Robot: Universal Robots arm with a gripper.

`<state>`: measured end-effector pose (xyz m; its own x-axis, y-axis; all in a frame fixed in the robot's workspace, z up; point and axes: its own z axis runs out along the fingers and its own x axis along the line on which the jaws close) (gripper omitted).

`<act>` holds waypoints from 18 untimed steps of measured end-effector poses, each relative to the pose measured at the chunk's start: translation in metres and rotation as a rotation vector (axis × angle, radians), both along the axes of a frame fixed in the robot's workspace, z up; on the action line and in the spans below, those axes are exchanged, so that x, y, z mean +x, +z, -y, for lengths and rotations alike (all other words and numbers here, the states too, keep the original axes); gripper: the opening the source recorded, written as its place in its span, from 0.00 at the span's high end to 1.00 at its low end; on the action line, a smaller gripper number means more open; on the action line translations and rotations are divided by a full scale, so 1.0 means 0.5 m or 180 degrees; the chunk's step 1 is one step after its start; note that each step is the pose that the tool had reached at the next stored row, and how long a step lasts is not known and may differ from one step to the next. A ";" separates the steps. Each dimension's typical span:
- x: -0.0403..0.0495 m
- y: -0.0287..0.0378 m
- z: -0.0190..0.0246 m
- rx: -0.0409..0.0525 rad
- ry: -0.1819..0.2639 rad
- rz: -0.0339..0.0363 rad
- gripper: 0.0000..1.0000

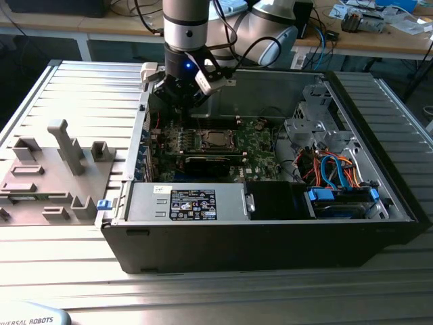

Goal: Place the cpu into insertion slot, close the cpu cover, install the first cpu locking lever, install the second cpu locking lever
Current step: 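Install the first cpu locking lever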

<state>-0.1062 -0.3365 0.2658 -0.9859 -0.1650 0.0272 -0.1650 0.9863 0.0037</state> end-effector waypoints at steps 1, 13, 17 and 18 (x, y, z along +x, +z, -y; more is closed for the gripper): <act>0.000 0.000 0.0000 0.0000 0.0000 0.0000 0.89; -0.012 0.000 0.0000 0.0000 0.0000 0.0000 0.89; -0.013 0.000 0.0000 0.0000 0.0000 0.0000 0.89; -0.013 0.000 0.0000 0.0000 0.0000 0.0000 0.89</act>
